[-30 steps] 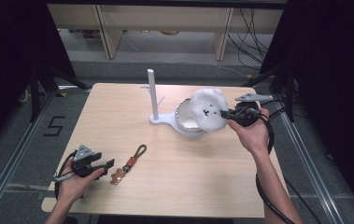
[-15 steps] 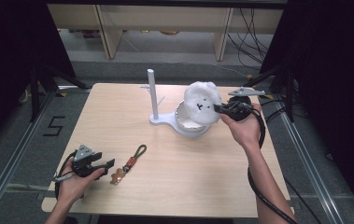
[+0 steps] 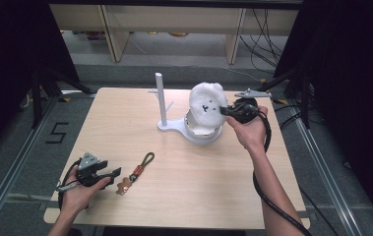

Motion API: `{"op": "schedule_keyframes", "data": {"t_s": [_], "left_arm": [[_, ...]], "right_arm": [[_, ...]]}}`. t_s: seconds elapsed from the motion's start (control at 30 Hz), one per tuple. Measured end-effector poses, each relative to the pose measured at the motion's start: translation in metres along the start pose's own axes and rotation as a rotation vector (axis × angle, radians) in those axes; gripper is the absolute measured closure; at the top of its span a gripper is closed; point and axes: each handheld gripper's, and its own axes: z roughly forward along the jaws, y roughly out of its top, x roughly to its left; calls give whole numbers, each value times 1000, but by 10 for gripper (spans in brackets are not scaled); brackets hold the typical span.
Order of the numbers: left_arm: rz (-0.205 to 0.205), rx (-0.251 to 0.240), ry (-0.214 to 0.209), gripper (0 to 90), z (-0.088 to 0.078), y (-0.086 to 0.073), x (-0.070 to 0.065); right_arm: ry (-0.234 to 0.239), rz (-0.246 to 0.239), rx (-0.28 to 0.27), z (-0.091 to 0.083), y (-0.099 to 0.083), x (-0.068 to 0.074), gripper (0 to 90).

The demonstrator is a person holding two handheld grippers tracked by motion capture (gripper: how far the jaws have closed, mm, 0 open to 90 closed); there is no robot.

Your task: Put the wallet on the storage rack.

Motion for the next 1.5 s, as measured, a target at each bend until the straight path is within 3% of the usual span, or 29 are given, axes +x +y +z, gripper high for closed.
{"op": "schedule_keyframes", "data": {"t_s": [0.2, 0.33, 0.47, 0.5, 0.53, 0.57, 0.83, 0.87, 0.93, 1.0, 1.4, 1.5], "left_arm": [[-1, 0, 1, 343, 0, 0, 0], [-2, -1, 5, 343, 0, 0, 0], [-2, 1, 5, 343, 0, 0, 0], [-2, 1, 5, 343, 0, 0, 0], [-2, 1, 5, 343, 0, 0, 0], [-1, 1, 1, 343, 0, 0, 0], [-2, 2, 5, 343, 0, -1, 0], [-1, 1, 5, 343, 0, -1, 0], [-4, 0, 4, 343, 0, -1, 0], [-5, -3, 4, 343, 0, -1, 1], [-2, 4, 3, 343, 0, -1, 0], [-2, 3, 3, 343, 0, -1, 1]], "right_arm": [[-13, 31, -8, 8, -1, 2, 818], [-20, 14, -13, 13, -1, 0, 818], [-32, 49, -9, 17, -2, 4, 818], [-32, 49, -9, 17, -2, 4, 818], [-32, 13, -21, 19, -2, 1, 818], [-32, 33, -16, 22, -2, 4, 818], [-54, 10, -6, 31, -5, 6, 817], [-47, 33, -8, 33, -6, 8, 818], [-75, 3, 1, 37, -9, 6, 818], [-82, 25, 3, 39, -11, 8, 817], [-121, -9, 21, 56, -23, 12, 815], [-120, 4, 27, 58, -24, 15, 814]]}}
